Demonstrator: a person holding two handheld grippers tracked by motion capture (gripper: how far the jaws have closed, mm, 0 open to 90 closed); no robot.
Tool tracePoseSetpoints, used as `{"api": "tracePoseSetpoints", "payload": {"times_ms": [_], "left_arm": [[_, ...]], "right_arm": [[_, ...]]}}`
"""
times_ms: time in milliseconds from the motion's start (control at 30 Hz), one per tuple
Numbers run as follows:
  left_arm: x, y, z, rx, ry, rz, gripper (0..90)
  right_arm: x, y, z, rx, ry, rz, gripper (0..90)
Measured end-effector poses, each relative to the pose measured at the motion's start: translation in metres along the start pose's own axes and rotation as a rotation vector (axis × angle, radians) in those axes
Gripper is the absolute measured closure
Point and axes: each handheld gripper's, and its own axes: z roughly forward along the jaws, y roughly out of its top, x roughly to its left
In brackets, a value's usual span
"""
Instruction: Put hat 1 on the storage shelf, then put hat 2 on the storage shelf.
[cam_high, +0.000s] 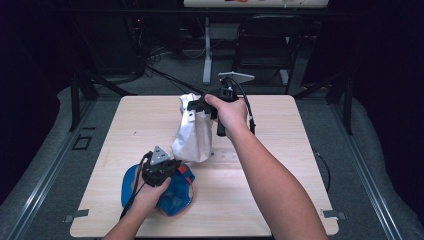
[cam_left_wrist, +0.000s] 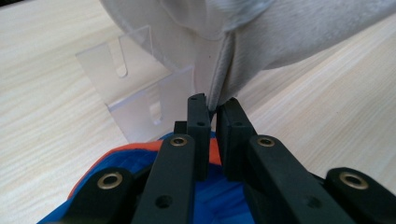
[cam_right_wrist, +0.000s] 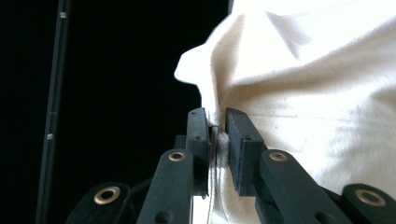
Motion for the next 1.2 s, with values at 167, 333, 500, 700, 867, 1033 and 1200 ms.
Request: {"api": "tracePoseSetpoints", "payload": {"times_ms": [167,333,500,700,867,1033,1200], "left_arm": [[0.004,0.001,-0.002,0.004,-0.001,-0.026,83.5],[0.003,0.001,-0.008,-0.020,-0.006,-0.031,72.5],[0.004,-0.002,-0.023,-0.051,-0.017,-0.022,60.6],[0.008,-0.009,-0.037,-0.032,-0.004,0.004,54.6],[0.020,-0.022,-0.054,-0.042,0.019,-0.027,49.8],[0.040,-0.036,-0.076,-0.042,0.088,-0.076,45.6],[0.052,-0.046,-0.083,-0.031,0.115,-0.122,43.6]], "right_arm": [[-0.009,0.000,-0.005,-0.014,0.009,0.014,77.1],[-0.010,-0.001,-0.015,-0.022,0.012,-0.007,71.1],[-0.011,-0.006,-0.032,-0.039,0.002,-0.041,69.8],[-0.016,-0.016,-0.051,-0.063,0.008,-0.072,66.6],[-0.034,-0.037,-0.068,-0.071,0.006,-0.109,64.7],[-0.050,-0.057,-0.081,-0.089,-0.016,-0.167,62.2],[-0.064,-0.073,-0.083,-0.109,-0.061,-0.202,62.1]]}}
